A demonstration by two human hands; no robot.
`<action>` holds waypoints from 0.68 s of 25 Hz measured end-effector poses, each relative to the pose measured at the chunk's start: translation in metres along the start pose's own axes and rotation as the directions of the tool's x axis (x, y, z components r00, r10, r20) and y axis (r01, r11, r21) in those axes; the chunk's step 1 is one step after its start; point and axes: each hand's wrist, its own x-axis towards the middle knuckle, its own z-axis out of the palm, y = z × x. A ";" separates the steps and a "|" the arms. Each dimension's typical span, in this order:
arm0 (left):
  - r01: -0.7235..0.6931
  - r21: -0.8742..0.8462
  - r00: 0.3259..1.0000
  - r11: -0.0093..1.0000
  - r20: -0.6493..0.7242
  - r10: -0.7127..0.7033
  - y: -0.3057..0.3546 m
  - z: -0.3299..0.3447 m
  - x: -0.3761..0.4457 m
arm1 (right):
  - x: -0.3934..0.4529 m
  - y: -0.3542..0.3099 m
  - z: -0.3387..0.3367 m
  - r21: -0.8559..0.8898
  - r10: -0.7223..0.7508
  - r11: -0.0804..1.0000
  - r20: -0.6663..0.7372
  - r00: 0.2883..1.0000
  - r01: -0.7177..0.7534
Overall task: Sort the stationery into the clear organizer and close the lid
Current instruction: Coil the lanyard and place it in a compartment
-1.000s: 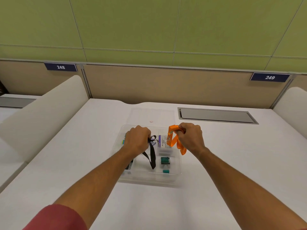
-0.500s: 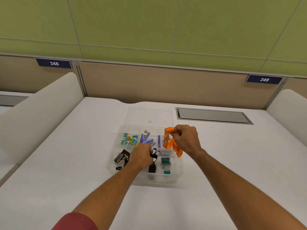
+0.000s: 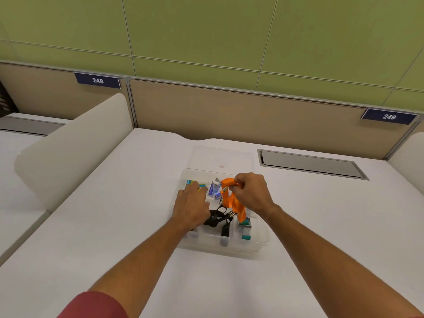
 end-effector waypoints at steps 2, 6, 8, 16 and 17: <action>0.012 0.002 1.000 1.000 -0.029 -0.012 -0.011 0.001 -0.002 | -0.002 -0.004 0.008 -0.045 -0.009 0.999 0.021 1.000 0.010; 0.021 0.011 0.999 1.000 -0.033 -0.021 -0.025 0.003 -0.009 | -0.008 -0.009 0.028 -0.179 0.012 0.984 0.184 0.983 0.021; 0.007 0.034 0.999 0.999 -0.034 -0.006 -0.028 0.003 -0.011 | -0.012 -0.009 0.037 -0.184 0.010 0.982 0.246 0.969 0.036; -0.004 0.023 1.000 1.000 -0.008 0.004 -0.039 0.007 -0.016 | -0.023 -0.019 0.077 -0.362 0.019 0.919 0.442 0.897 0.159; -0.012 0.029 1.000 1.000 0.003 0.012 -0.040 0.008 -0.016 | -0.025 -0.020 0.079 -0.364 0.017 0.916 0.455 0.890 0.169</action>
